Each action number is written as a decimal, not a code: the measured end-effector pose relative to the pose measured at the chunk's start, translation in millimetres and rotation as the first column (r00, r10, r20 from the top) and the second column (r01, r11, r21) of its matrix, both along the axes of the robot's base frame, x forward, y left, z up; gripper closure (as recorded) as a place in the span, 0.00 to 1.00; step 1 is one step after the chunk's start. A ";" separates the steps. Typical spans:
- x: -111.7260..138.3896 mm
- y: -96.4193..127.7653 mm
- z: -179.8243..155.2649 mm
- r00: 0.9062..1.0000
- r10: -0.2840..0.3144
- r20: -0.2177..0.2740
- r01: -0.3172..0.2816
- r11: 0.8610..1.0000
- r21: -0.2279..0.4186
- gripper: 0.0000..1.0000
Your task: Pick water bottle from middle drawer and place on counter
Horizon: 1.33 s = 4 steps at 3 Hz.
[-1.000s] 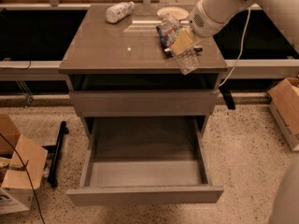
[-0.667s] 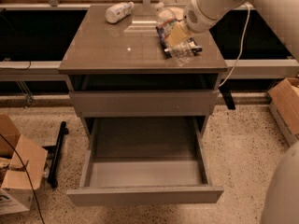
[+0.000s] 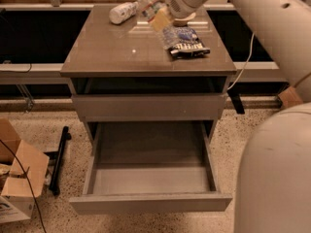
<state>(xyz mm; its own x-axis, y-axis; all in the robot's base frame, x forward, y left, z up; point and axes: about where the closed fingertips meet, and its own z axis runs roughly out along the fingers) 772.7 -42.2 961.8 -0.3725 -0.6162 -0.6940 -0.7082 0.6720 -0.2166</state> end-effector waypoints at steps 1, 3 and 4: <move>12.7 46.0 -15.5 0.995 0.095 -0.024 -0.095 0.995 0.008 0.64; 25.1 91.9 -60.5 0.980 0.159 -0.122 -0.160 0.987 0.004 0.18; 36.8 95.0 -91.1 0.977 0.118 -0.178 -0.118 0.993 0.011 0.00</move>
Offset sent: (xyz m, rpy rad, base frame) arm 0.0285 0.1133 -0.0586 0.0244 0.1440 0.2170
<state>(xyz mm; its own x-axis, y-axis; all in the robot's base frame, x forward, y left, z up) 809.5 52.8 870.6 -0.4146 -0.6631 -0.6233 -0.8097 0.5814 -0.0799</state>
